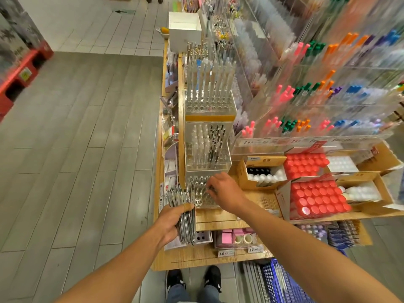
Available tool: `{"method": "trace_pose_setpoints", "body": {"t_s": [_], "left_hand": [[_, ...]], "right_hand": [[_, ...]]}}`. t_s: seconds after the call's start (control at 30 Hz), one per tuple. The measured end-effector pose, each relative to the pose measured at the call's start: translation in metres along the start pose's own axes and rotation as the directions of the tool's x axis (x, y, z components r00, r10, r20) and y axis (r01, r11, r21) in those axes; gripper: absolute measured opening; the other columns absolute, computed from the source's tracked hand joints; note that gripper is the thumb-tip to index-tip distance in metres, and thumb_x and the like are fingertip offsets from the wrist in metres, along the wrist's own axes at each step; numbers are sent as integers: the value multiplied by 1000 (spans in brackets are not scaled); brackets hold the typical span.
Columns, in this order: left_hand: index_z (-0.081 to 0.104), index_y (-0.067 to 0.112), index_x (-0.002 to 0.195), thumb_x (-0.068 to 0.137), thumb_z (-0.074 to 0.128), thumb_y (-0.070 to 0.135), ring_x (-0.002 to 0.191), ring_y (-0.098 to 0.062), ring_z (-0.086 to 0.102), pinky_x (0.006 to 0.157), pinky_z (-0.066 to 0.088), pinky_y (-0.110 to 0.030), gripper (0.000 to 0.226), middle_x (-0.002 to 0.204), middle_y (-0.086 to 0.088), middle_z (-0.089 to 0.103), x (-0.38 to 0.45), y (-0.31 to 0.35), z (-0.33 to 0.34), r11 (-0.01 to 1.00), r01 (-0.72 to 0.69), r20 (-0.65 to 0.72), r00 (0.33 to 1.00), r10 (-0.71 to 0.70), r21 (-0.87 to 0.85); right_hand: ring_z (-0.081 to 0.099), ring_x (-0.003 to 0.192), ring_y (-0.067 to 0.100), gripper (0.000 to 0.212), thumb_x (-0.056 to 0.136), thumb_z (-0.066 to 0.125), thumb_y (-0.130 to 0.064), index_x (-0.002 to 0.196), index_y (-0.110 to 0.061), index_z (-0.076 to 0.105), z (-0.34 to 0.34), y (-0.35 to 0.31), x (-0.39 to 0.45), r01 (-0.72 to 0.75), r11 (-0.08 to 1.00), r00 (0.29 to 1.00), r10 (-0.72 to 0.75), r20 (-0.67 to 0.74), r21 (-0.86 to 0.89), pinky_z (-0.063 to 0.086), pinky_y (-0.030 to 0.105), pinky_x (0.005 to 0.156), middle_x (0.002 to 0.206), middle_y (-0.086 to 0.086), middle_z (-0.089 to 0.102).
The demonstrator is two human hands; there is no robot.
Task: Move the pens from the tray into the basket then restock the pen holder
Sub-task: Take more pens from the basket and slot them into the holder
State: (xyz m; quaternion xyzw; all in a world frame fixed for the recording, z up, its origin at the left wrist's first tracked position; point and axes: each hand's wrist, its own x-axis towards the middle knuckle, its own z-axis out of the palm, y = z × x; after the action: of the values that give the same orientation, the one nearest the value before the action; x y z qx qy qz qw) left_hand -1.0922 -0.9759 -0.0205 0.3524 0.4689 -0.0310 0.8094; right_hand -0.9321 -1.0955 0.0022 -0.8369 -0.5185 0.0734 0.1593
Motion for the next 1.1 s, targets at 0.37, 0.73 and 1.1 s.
{"method": "trace_pose_setpoints", "body": {"t_s": [0.37, 0.73, 1.1], "left_hand": [[69, -8, 99, 69, 77, 8, 65, -24, 68, 58, 60, -34, 35, 80, -18, 70, 2, 9, 1, 1000, -7, 130, 992, 7, 0], [63, -4, 113, 67, 79, 5, 70, -24, 71, 60, 60, -35, 50, 82, -16, 71, -4, 14, 9, 997, -74, 226, 972, 66, 28], [61, -11, 108, 72, 74, 5, 58, -21, 66, 55, 60, -29, 41, 76, -17, 67, -7, 4, -5, 995, -43, 102, 993, 53, -94]], "right_hand": [[51, 95, 17, 20, 89, 65, -28, 105, -17, 69, 5, 0, 3, 17, 999, 1000, -17, -11, -32, 42, 31, 86, 99, -1, 64], [56, 66, 13, 26, 90, 65, -40, 97, -15, 65, -16, -22, -3, -455, 601, 890, 307, 336, 657, 45, 21, 58, 82, 9, 70], [65, 73, 15, 12, 96, 58, -16, 107, -12, 55, -48, -8, 10, -421, 570, 907, 280, 314, 706, 56, 28, 65, 85, 2, 67]]}}
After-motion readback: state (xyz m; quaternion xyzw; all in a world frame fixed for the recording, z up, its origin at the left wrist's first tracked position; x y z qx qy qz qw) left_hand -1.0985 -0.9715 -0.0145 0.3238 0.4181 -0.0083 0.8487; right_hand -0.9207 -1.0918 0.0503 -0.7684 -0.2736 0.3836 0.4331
